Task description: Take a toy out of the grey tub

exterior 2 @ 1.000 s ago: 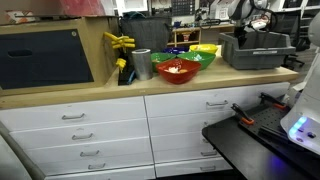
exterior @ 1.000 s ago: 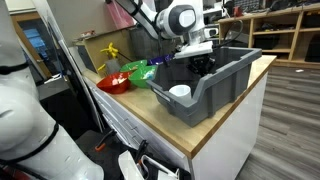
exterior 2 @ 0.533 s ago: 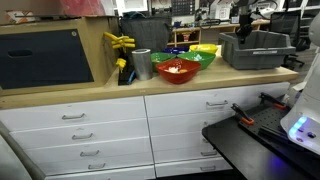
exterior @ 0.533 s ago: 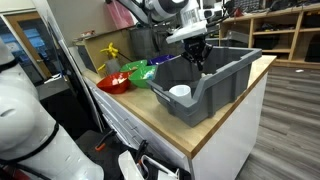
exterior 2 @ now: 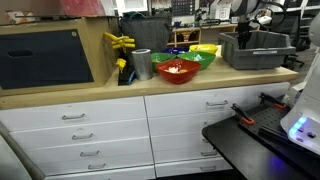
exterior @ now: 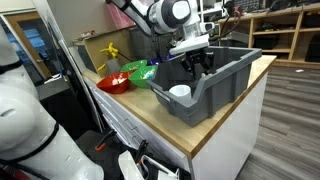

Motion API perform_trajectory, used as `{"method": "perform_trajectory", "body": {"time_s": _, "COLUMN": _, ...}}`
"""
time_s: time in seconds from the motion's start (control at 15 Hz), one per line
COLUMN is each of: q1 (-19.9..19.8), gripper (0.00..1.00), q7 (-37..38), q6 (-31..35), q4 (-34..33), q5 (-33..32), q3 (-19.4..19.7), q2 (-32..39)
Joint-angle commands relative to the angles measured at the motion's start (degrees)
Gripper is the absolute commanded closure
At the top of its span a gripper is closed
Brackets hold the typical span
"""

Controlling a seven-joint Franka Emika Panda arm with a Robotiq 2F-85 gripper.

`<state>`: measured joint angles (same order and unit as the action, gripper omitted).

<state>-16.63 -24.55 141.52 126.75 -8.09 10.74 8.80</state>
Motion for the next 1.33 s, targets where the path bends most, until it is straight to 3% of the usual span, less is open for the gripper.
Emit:
{"method": "perform_trajectory", "body": {"time_s": 0.0, "q1": 0.5, "gripper": 0.16, "q7": -2.4, "q6": 4.8, "q4": -1.0, "q5": 2.6, "q3": -1.1, "q2": 3.7}}
{"method": "perform_trajectory", "body": {"time_s": 0.13, "q1": 0.5, "gripper": 0.01, "q7": -3.0, "q6": 7.1, "q4": -1.7, "q5": 3.2, "q3": -2.2, "q2": 5.5}}
{"method": "perform_trajectory", "body": {"time_s": 0.2, "q1": 0.4, "gripper": 0.20, "q7": -3.1, "q6": 8.3, "q4": -1.9, "q5": 3.5, "q3": -2.8, "q2": 6.3}}
{"method": "perform_trajectory", "body": {"time_s": 0.27, "q1": 0.3, "gripper": 0.32, "q7": -3.5, "q6": 9.7, "q4": -2.0, "q5": 3.6, "q3": -3.3, "q2": 7.1}}
{"method": "perform_trajectory", "body": {"time_s": 0.87, "q1": -0.7, "gripper": 0.99, "q7": -7.9, "q6": 15.9, "q4": -0.6, "q5": 1.9, "q3": -4.9, "q2": 8.0}}
{"method": "perform_trajectory", "body": {"time_s": 1.27, "q1": -0.6, "gripper": 1.00, "q7": -8.5, "q6": 17.6, "q4": 1.1, "q5": 0.8, "q3": -4.6, "q2": 7.3}}
